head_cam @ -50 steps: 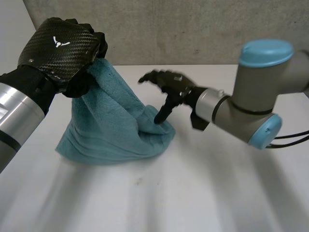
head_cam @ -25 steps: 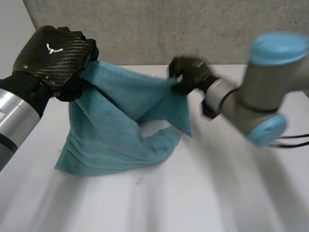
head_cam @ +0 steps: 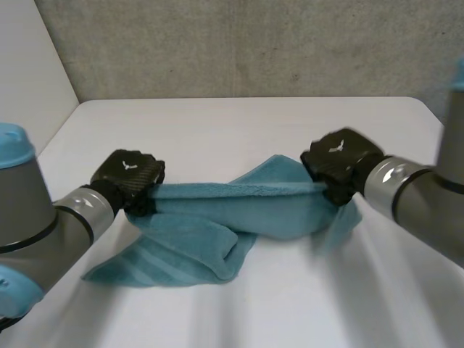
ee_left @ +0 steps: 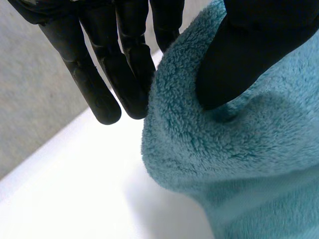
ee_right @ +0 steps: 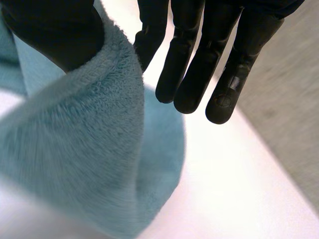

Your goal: Fold the laundry

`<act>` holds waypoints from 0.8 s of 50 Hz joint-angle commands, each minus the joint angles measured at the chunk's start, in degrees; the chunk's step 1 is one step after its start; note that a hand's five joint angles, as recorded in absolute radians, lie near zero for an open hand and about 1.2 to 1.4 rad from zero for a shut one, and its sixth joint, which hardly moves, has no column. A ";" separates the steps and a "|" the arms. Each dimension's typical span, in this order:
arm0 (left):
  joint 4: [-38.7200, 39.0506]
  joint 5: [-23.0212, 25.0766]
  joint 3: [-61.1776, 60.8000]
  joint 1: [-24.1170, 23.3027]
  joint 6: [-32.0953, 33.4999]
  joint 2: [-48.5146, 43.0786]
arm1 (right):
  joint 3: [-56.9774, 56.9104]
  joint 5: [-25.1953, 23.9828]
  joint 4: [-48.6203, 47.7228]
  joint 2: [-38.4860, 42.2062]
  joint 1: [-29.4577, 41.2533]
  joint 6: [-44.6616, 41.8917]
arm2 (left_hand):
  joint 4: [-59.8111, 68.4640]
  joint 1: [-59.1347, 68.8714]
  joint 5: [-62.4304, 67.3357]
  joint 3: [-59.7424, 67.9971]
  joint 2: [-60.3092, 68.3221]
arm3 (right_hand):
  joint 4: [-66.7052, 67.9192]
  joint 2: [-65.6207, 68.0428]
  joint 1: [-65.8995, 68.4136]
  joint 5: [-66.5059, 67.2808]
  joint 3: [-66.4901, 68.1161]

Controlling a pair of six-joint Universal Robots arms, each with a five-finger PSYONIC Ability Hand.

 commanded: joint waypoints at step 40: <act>26.83 -13.49 -12.66 -3.39 5.92 0.74 | 14.38 6.59 -39.83 -1.27 -0.52 1.40 | 11.49 15.36 13.67 11.63 11.24 | 11.76 12.34 23.68 14.14 12.24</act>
